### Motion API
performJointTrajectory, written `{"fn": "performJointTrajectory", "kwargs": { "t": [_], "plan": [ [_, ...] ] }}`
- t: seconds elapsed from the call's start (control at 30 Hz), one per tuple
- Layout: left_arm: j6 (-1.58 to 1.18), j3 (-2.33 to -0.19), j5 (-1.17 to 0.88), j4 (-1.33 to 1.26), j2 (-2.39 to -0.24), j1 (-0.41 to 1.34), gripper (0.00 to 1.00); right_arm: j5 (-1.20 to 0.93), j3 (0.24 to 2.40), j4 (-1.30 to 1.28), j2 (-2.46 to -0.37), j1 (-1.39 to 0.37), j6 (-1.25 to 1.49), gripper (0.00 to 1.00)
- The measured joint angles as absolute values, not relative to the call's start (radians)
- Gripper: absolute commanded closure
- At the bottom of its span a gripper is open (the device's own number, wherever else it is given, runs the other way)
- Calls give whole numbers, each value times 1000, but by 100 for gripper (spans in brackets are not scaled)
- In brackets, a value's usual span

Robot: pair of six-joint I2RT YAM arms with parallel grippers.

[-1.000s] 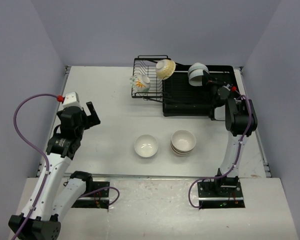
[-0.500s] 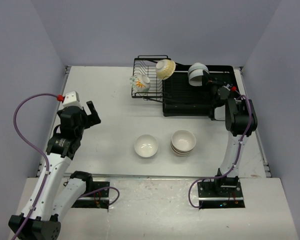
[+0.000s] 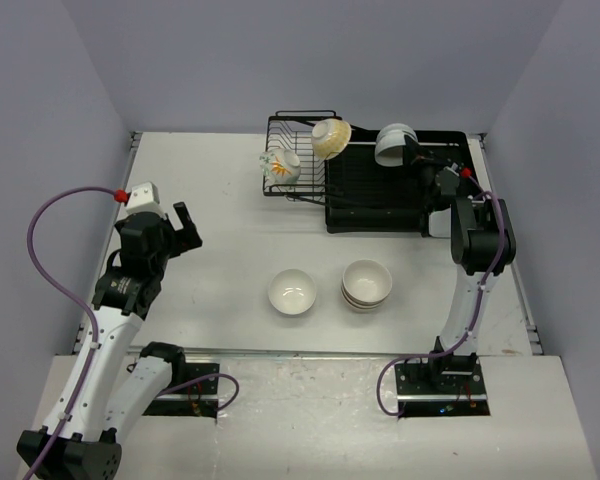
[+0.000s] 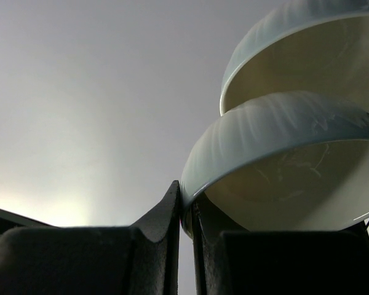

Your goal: Unload the bowls from the dish rack

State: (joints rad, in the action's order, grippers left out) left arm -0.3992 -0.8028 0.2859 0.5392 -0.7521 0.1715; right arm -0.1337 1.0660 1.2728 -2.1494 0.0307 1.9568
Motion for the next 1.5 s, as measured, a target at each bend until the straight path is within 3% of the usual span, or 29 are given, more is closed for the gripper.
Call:
{"fn": "performJointTrajectory", "kwargs": {
  "t": [0.5, 1.1, 1.2, 1.3, 1.5],
  "plan": [
    [-399, -803, 283, 539, -752, 171, 0, -212, 999, 1267, -2065, 31, 1975, 100],
    [-399, -803, 284, 539, -751, 171, 0, -476, 929, 1229, -1802, 26, 1940, 100],
    [-400, -803, 298, 540, -752, 171, 0, -556, 929, 1209, -1667, 21, 1830, 100],
    [-412, -803, 360, 548, -754, 169, 0, -616, 969, 958, -1456, -31, 1566, 100],
    [-453, -804, 454, 580, -746, 138, 0, -519, 1155, 336, -1134, -425, 913, 100]
  ]
}}
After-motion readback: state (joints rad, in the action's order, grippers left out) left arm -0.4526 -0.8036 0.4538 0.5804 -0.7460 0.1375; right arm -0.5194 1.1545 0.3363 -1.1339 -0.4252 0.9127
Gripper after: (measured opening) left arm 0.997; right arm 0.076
